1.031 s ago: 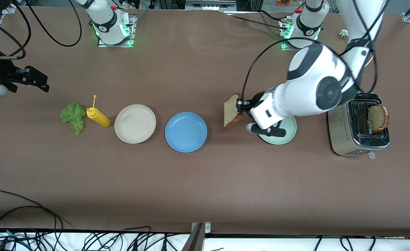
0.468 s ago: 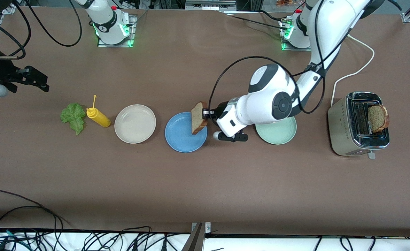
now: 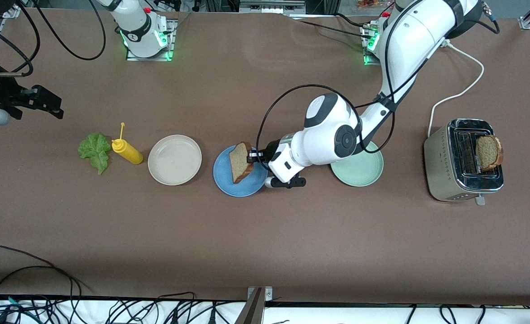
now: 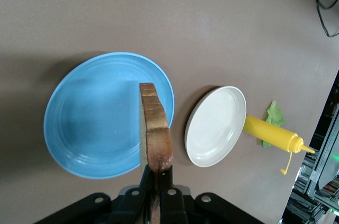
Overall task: Make sandwich in blue plate with both arms
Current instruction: 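Lower the bread onto the blue plate and open the left gripper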
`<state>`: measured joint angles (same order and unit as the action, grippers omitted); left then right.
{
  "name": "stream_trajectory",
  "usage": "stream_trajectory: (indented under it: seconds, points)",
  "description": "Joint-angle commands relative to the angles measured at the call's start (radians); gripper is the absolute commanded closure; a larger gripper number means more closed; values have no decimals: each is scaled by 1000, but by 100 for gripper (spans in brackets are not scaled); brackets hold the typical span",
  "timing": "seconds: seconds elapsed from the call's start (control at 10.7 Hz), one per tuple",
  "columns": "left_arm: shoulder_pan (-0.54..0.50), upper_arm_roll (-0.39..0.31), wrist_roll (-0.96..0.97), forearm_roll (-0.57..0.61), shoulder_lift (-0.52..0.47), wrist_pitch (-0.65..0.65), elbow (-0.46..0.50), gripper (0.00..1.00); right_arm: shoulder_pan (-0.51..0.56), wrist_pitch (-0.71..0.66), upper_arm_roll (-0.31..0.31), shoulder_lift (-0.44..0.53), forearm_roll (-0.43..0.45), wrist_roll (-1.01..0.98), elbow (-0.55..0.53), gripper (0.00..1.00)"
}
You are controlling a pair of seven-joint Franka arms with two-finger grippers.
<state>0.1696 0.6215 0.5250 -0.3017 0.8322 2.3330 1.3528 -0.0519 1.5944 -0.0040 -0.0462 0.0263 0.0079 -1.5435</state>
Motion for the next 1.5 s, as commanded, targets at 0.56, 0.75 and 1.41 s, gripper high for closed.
stream_trajectory:
  seconds: [0.56,0.75,1.41]
  points:
    - [42,7,-23,13,136,200,-29,100,0,-7,2,0,15,7,13,0]
    - [39,7,-23,21,137,198,-12,100,1,-5,2,-1,15,7,13,0]
    - [19,-2,-13,168,107,143,22,0,0,-7,2,0,17,6,13,0]
